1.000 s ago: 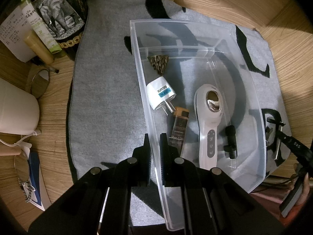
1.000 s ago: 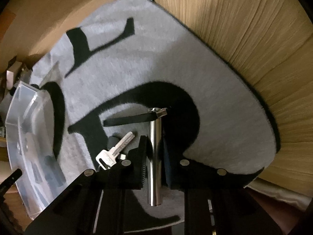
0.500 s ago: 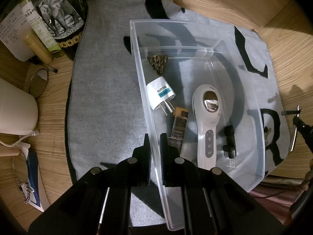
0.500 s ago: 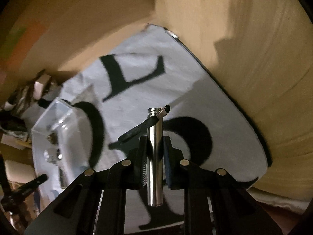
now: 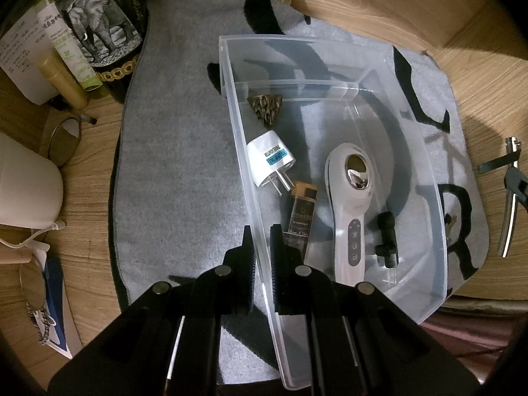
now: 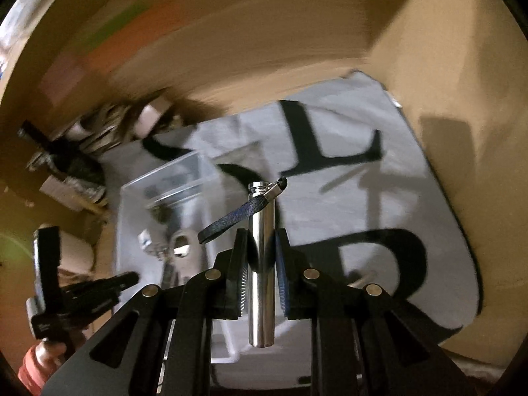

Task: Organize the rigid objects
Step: 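Carry the silver tube into the box and open the right tool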

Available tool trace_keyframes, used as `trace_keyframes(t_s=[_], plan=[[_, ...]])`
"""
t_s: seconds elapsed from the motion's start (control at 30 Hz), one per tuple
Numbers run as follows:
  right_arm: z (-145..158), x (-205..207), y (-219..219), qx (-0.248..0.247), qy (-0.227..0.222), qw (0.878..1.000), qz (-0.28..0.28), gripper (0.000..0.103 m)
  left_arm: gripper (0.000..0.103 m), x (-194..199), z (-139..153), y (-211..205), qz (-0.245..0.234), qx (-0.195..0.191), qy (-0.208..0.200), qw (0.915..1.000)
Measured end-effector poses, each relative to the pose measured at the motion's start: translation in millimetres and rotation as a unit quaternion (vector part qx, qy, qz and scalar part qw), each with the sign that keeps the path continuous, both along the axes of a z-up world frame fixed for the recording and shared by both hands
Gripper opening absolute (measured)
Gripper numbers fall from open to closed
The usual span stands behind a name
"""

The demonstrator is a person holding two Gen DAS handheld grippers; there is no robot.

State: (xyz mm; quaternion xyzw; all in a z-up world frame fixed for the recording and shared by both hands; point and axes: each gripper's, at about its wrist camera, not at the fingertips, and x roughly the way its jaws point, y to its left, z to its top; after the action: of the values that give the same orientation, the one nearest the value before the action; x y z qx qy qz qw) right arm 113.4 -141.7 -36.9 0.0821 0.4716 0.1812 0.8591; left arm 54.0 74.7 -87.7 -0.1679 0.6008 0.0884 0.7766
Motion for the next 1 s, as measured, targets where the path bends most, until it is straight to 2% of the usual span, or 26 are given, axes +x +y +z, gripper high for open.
trace_keyframes(t_s=[0.27,0.63,1.0], plan=[[-12.3,-2.3,46.9,-0.008,0.026,0.997,0.075,0.014,0.007,-0.1,0.0,-1.3,0.006,0.0,-0.002,1.0],[-43.0,-2.1,84.1,-0.044,0.072,0.986,0.147,0.015,0.007,0.4,-0.2,-1.9,0.014,-0.001,-0.002,0.9999],[-76.8,2.6,105.2,-0.077,0.125,0.972,0.184,0.015,0.007,2.7,0.2,-2.7,0.018,0.002,0.002,0.9998]])
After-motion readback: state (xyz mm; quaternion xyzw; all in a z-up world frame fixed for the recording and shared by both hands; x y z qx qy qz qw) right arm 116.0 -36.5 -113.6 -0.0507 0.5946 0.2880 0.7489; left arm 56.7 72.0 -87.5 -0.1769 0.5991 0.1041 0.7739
